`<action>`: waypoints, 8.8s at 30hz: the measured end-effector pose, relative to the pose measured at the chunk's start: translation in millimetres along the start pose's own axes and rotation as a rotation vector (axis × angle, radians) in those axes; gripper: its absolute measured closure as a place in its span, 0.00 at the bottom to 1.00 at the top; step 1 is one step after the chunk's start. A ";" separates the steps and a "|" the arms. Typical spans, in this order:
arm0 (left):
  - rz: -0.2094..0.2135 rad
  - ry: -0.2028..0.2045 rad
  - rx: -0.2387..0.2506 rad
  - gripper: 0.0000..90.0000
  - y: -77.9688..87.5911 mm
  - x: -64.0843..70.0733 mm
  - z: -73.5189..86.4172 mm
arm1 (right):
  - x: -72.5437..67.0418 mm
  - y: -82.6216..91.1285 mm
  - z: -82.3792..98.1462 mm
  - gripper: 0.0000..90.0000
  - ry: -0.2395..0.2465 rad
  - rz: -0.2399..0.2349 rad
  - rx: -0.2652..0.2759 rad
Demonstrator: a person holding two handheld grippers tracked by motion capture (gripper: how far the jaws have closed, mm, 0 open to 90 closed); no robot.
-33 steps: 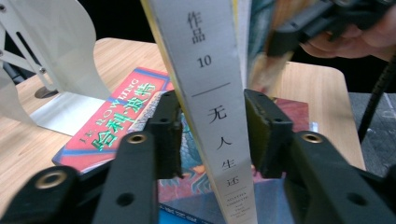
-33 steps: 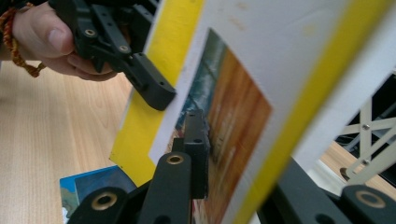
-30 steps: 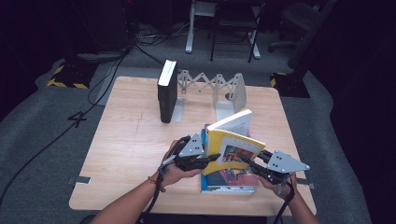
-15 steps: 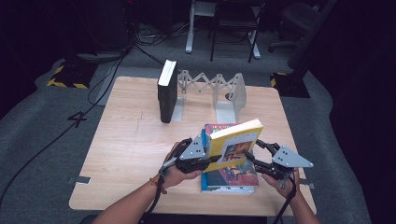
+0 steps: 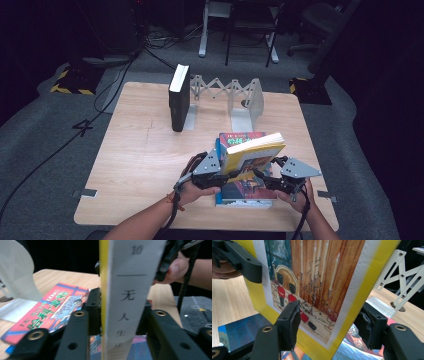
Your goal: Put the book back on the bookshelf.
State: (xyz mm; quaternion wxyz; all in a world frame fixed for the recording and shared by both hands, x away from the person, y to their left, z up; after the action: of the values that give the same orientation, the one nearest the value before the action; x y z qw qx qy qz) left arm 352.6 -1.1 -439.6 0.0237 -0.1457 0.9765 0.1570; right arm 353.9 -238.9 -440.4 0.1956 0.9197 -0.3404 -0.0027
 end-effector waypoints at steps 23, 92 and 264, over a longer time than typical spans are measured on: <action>-0.019 -0.057 -0.041 0.83 -3.1 -4.3 0.4 | 22.1 9.8 14.9 0.34 0.017 0.060 -0.098; -0.339 0.016 -0.007 0.84 36.8 -71.4 -14.2 | 90.2 39.5 80.8 0.35 -0.208 0.308 -0.288; -0.809 0.439 -0.374 0.81 8.5 -158.3 87.2 | 78.2 23.7 87.9 0.35 -0.137 0.264 -0.367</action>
State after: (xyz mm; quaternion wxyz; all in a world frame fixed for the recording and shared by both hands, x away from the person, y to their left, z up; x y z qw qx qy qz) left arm 501.5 77.8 -505.3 -0.1498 -0.5442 0.7789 0.2733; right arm 387.0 -335.8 -502.9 0.3346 0.8140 -0.4638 -0.1012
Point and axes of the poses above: each handheld gripper's, and its own axes: y roughly backward along the jaws, z roughly out of its underside, x roughly to its right, the point moved 3 cm from there along -y, roughly forward along the jaws, and after that the axes turned 5 degrees about -y, right-handed, at the moved point
